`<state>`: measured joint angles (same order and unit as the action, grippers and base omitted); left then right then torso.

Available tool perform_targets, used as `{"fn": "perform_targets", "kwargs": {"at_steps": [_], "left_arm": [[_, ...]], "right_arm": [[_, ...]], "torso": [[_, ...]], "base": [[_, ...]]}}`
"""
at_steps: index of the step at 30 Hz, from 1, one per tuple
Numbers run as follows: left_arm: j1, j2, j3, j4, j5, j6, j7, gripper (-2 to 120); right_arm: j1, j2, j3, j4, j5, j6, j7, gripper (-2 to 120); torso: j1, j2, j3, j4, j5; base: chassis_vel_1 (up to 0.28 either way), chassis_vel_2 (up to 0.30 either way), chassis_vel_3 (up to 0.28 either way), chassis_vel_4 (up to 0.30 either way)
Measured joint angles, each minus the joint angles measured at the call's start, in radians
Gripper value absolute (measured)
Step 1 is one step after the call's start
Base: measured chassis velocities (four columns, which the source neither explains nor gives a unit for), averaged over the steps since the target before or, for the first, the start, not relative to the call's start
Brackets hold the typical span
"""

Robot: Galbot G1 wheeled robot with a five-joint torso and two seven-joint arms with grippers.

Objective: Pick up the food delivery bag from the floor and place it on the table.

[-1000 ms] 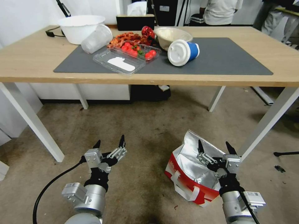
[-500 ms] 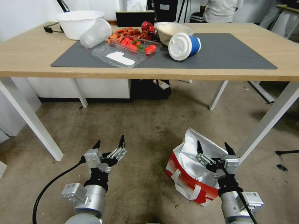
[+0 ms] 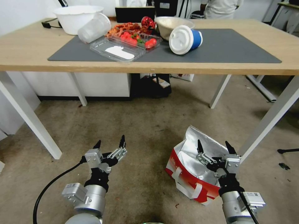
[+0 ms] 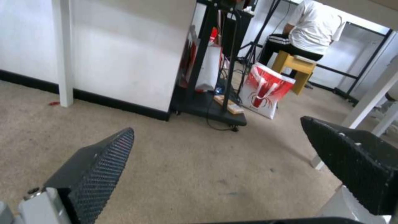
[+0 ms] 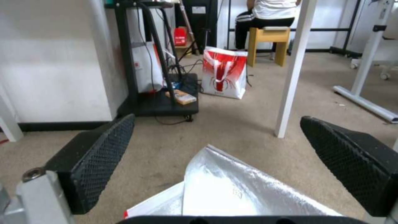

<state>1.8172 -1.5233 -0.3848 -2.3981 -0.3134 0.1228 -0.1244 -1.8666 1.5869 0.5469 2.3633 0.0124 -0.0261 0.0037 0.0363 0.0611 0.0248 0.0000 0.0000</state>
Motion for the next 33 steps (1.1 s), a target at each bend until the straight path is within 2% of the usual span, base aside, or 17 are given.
{"fn": "perform_targets", "kwargs": {"at_steps": [2, 5, 9, 33], "left_arm": [[0.000, 0.001, 0.000, 0.000, 0.001, 0.000, 0.001, 100], [0.001, 0.000, 0.000, 0.000, 0.001, 0.000, 0.001, 100], [0.003, 0.001, 0.000, -0.002, 0.002, -0.001, 0.003, 100], [0.009, -0.003, 0.000, -0.003, 0.011, -0.007, 0.013, 100]], "right_arm": [[-0.001, 0.000, 0.000, -0.002, 0.000, 0.002, 0.001, 100], [0.000, 0.001, 0.000, -0.004, 0.000, 0.002, 0.003, 100], [0.001, 0.007, -0.001, -0.006, -0.003, 0.004, 0.005, 100], [0.004, 0.004, 0.000, -0.014, 0.003, 0.009, 0.016, 100]], "torso": [[0.000, -0.015, -0.015, 0.0000, -0.0001], [0.000, -0.024, -0.025, 0.0000, 0.0000], [-0.004, -0.038, -0.025, 0.0000, -0.0001], [-0.004, -0.031, -0.025, -0.0001, 0.0000]], "base": [[0.000, 0.000, 0.000, 0.000], [0.000, 0.000, 0.000, 0.000], [0.000, 0.000, 0.000, 0.000], [0.000, 0.000, 0.000, 0.000]]}}
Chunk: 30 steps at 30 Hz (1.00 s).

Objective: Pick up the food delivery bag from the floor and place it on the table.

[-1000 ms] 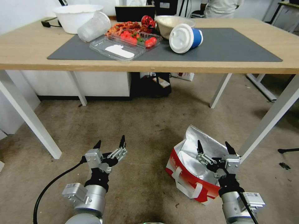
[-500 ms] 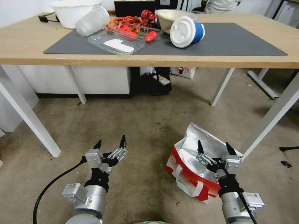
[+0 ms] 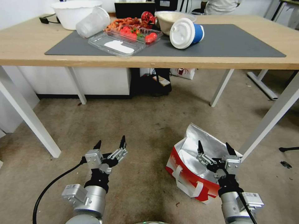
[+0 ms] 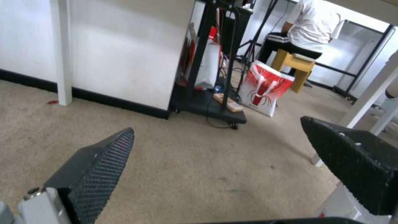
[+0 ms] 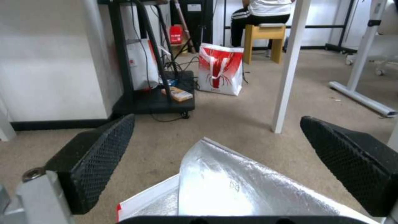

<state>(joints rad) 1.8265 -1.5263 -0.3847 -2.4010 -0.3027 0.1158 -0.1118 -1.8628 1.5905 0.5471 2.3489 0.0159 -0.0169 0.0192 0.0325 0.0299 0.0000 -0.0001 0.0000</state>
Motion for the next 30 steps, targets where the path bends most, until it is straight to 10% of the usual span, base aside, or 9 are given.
{"fn": "perform_targets", "kwargs": {"at_steps": [30], "left_arm": [[-0.007, 0.011, -0.041, 0.048, 0.047, -0.133, 0.135, 100]], "right_arm": [[0.036, -0.121, 0.046, -0.017, 0.040, 0.032, -0.034, 100]], "torso": [[0.001, 0.004, 0.000, 0.0001, 0.0000]], "base": [[0.000, 0.000, 0.000, 0.000]]}}
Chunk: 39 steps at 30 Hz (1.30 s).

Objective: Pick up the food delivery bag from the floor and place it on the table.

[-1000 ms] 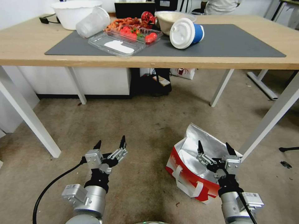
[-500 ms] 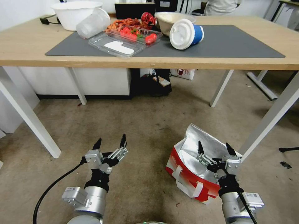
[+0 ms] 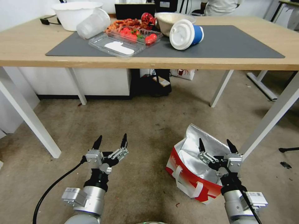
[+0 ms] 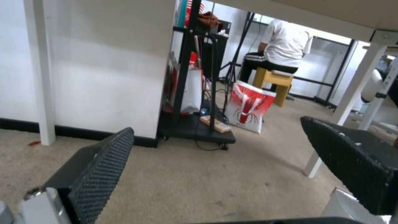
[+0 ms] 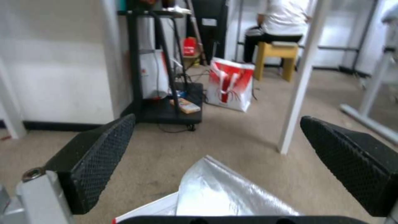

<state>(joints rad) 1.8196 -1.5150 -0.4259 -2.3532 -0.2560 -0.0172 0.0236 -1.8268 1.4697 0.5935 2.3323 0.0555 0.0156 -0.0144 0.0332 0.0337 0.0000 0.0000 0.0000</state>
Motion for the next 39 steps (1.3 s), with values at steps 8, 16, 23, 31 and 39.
{"fn": "perform_targets", "kwargs": {"at_steps": [8, 16, 23, 31, 39], "left_arm": [[-0.002, 0.002, 0.009, 0.004, 0.013, -0.004, 0.001, 100], [-0.027, 0.037, 0.014, 0.027, -0.002, 0.003, -0.001, 100], [-0.025, 0.034, 0.008, 0.028, -0.004, 0.004, -0.003, 100], [-0.019, 0.020, 0.004, 0.030, 0.005, 0.005, -0.007, 100], [-0.010, 0.002, 0.001, 0.040, 0.018, 0.002, -0.009, 100]], "right_arm": [[0.100, -0.286, 0.121, -0.128, 0.149, 0.030, -0.141, 100], [0.218, -0.590, 0.183, -0.360, 0.369, 0.108, -0.354, 100], [0.387, -0.765, 0.096, -0.560, 0.441, 0.080, -0.467, 100], [0.623, -0.850, -0.142, -0.714, 0.444, 0.047, -0.498, 100], [0.909, -0.822, -0.458, -0.860, 0.397, 0.001, -0.531, 100]], "torso": [[0.000, 0.000, 0.000, 0.0001, 0.0005], [0.000, 0.001, 0.000, -0.0004, 0.0003], [0.000, 0.001, 0.000, 0.0000, 0.0001], [0.000, 0.001, 0.001, -0.0003, 0.0000], [0.000, 0.001, 0.001, -0.0001, 0.0001]], "base": [[0.000, 0.000, 0.000, 0.000], [0.000, 0.000, 0.000, 0.000], [0.000, 0.000, 0.000, 0.000], [0.000, 0.000, 0.000, 0.000], [0.000, 0.000, 0.000, 0.000]]}}
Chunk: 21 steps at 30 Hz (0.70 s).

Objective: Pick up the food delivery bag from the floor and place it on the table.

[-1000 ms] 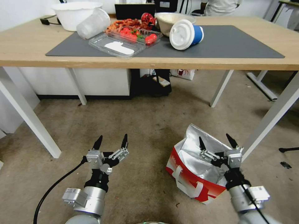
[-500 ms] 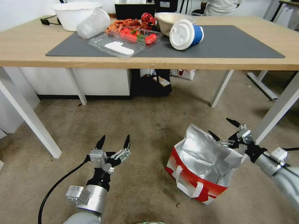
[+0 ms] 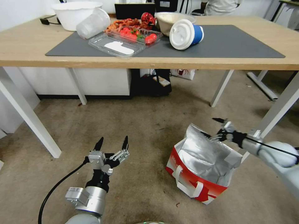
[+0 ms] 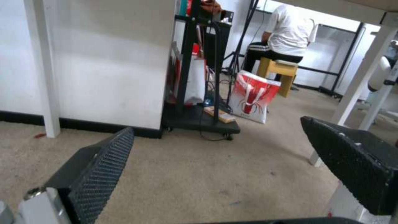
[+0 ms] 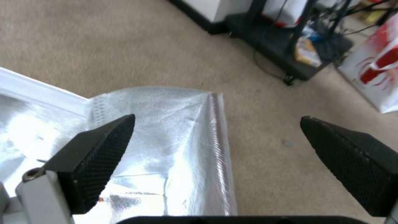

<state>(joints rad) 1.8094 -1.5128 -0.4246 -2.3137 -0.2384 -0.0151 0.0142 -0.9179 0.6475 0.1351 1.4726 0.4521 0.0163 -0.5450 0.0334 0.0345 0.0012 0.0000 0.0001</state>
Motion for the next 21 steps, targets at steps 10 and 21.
{"fn": "perform_targets", "kwargs": {"at_steps": [10, 21], "left_arm": [[0.002, -0.015, -0.010, 0.019, 0.001, -0.005, -0.004, 100], [0.001, -0.036, -0.007, 0.028, 0.009, -0.015, -0.004, 100]], "right_arm": [[0.242, 0.019, -0.233, -0.132, -0.062, -0.043, -0.068, 100], [0.263, 0.028, -0.269, -0.166, -0.095, -0.090, -0.109, 100]], "torso": [[0.000, 0.000, 0.000, 0.0002, -0.0001], [0.000, 0.000, 0.001, -0.0001, -0.0001]], "base": [[0.000, 0.000, 0.000, 0.000], [0.000, 0.000, 0.000, 0.000]]}}
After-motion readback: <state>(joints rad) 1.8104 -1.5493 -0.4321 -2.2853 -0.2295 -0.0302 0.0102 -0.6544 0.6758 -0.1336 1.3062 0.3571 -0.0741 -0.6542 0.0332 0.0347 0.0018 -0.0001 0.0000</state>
